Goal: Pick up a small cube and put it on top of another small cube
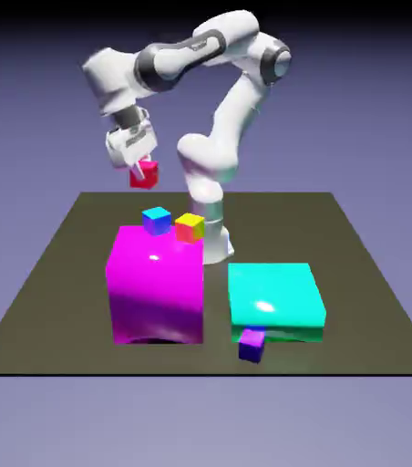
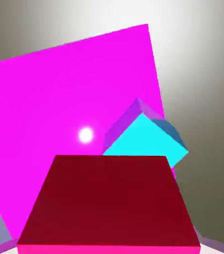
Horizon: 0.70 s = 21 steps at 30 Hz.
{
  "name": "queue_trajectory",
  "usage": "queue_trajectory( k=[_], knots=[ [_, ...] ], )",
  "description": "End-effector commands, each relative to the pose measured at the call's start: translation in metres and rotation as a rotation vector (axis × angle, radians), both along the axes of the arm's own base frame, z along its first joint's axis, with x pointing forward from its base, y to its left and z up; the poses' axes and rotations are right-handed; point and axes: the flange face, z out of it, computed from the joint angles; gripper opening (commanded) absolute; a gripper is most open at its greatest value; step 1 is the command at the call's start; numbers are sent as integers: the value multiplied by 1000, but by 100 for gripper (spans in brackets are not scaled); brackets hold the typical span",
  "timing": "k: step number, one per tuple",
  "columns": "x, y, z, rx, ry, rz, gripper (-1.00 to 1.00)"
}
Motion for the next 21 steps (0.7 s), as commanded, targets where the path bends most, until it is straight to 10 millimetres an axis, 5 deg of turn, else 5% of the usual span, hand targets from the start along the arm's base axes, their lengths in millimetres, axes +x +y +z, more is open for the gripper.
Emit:
queue_trajectory(
  k=[1,21],
  knots=[
    [0,0,0,0,1,1,-100],
    [6,18,-66,0,2,1,-100]
  ],
)
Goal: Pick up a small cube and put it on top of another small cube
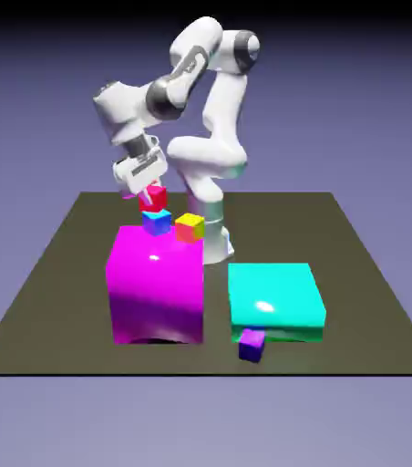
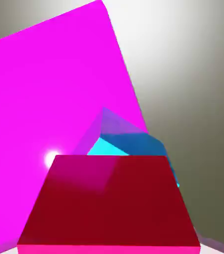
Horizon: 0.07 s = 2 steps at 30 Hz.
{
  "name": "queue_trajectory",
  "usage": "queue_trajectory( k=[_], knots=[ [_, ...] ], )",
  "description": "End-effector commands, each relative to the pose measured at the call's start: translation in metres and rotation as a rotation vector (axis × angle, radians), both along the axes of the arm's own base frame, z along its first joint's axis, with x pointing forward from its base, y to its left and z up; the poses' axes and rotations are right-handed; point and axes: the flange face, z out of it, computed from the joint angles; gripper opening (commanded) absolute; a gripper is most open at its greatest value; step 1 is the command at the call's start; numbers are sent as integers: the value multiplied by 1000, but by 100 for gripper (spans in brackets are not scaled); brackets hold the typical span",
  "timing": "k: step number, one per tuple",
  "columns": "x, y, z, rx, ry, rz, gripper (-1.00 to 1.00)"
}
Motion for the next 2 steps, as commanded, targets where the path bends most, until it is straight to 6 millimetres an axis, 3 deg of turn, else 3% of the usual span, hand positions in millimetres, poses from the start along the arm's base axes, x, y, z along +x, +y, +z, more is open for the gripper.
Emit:
queue_trajectory(
  k=[1,2],
  knots=[
    [0,0,0,0,1,1,100],
    [0,0,0,0,1,1,100]
  ],
)
